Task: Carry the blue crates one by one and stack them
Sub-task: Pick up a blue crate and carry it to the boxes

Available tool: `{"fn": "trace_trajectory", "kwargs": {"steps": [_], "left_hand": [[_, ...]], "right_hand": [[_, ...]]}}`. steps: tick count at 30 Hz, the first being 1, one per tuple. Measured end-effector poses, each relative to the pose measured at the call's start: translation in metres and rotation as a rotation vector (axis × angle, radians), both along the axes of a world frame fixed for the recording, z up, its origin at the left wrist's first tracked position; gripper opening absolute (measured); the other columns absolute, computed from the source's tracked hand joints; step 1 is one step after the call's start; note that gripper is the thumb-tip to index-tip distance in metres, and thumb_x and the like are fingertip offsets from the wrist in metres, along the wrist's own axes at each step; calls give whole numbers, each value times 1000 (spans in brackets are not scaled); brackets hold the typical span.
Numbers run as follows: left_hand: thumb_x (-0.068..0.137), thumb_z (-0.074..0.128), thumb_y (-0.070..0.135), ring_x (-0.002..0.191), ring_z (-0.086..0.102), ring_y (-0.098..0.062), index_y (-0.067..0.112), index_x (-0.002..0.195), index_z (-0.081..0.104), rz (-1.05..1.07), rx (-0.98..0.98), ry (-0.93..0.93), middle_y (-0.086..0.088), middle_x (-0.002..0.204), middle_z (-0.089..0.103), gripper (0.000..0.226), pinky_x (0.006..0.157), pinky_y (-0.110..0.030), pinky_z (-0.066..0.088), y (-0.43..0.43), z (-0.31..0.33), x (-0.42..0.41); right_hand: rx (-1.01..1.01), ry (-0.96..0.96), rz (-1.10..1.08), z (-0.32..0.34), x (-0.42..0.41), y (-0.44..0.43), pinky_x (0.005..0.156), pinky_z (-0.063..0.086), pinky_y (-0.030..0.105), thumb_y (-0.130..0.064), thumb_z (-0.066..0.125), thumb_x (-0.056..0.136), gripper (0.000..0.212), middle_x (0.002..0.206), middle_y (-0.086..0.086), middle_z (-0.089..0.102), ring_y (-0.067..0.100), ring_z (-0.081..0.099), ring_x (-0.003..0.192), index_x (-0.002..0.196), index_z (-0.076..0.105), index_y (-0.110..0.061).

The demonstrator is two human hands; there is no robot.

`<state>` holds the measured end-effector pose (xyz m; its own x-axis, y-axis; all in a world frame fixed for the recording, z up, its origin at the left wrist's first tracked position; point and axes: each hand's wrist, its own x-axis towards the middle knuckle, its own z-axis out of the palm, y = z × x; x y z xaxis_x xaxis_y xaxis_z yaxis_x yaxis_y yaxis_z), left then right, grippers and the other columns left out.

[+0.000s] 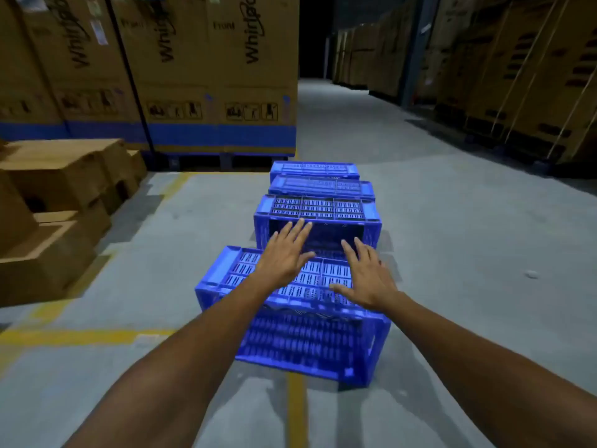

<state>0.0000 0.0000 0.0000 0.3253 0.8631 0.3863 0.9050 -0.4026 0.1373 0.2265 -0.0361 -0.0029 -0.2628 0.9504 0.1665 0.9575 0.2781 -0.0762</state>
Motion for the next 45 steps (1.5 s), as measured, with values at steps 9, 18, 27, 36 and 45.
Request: {"fn": "trace_trajectory", "kwargs": {"steps": [9, 18, 27, 36, 45], "left_hand": [[74, 65, 73, 152, 1, -29, 28, 157, 5, -9, -507, 290, -1, 166, -2, 112, 113, -70, 8, -5, -112, 3], [84, 63, 0, 135, 27, -37, 23, 143, 31, 88, -271, 378, -12, 149, 29, 70, 98, -60, 34, -1, -110, 18], [82, 61, 5, 147, 23, -29, 28, 134, 51, 274, -168, 68, -2, 147, 45, 58, 113, -65, -7, -27, 55, 35], [91, 56, 33, 119, 56, -36, 7, 143, 38, 758, -477, -1907, -18, 138, 52, 60, 100, -50, 46, -23, 364, 86], [77, 66, -1, 81, 66, -29, -2, 105, 63, 411, -485, -1446, -16, 93, 68, 28, 70, -41, 58, -34, 615, 67]], "right_hand": [[-266, -335, -24, -100, -1, 21, 105, 34, 57, -34, 77, 80, 95, 159, 14, 17, 39, 22, 142, 153, 18, -24], [-98, -215, -90, -100, -6, 9, 97, 38, 53, -10, 69, 82, 66, 134, 12, 40, 37, 40, 120, 137, 37, -24], [-203, -40, -73, 75, 12, -14, 87, 45, 48, -11, 54, 86, 43, 123, 9, 56, 35, 54, 114, 126, 44, -25], [-235, 276, -345, 349, -19, -88, 89, 48, 51, -12, 50, 85, 43, 121, 14, 55, 41, 50, 119, 127, 45, -21], [-320, 706, -258, 631, -1, -117, 74, 55, 38, -62, 67, 80, 43, 85, 2, 68, 19, 62, 72, 97, 66, -23]]}}
